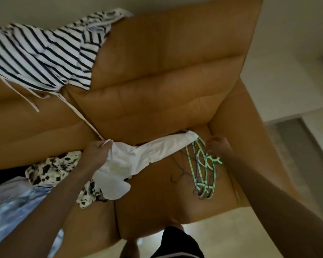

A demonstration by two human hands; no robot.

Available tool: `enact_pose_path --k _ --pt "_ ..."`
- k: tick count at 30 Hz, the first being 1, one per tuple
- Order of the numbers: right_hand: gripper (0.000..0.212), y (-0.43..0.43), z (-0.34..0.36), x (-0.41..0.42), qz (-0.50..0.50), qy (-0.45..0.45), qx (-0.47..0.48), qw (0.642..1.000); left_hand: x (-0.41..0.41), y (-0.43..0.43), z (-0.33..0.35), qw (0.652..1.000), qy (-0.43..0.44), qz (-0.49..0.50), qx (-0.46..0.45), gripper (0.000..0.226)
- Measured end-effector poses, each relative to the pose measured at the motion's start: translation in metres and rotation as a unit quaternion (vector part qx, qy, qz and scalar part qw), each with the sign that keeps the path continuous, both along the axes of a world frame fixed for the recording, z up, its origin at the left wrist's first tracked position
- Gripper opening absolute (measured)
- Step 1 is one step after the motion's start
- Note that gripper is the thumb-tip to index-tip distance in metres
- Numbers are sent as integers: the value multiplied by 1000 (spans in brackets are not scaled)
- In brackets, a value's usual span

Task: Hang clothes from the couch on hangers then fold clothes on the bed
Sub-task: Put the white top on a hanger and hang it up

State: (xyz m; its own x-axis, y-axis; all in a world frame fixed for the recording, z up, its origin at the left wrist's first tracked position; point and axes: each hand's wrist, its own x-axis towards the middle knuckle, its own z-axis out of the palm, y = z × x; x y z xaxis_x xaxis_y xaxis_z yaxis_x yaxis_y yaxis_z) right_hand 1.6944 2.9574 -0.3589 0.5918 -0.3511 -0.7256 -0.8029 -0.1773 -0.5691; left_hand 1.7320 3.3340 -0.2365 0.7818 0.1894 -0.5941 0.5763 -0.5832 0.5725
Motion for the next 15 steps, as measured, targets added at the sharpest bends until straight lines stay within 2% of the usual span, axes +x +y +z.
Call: enact_pose_path --k 2,4,7,9,12,14,15 --pt "6 -15 -44 -16 3 39 -28 999 2 -7 -35 1000 2 10 7 36" --pt "15 -29 -96 -40 33 80 -48 995 -3 -21 -57 1000 13 4 9 37" --pt "14 -42 -171 -68 79 125 -82 986 -13 -39 -97 999 51 -12 -2 43" --pt "27 -53 -241 -86 81 138 -79 984 -22 -48 -129 997 75 -27 -3 47" --pt "37 -53 -272 -87 52 128 -98 986 -33 -55 -158 995 81 -54 3 34" --pt "51 -60 -291 -81 25 128 -115 985 -37 -60 -182 994 86 -62 1 30" --pt "56 -57 -279 -71 18 128 -131 983 -39 -63 -191 994 88 -64 -1 32"
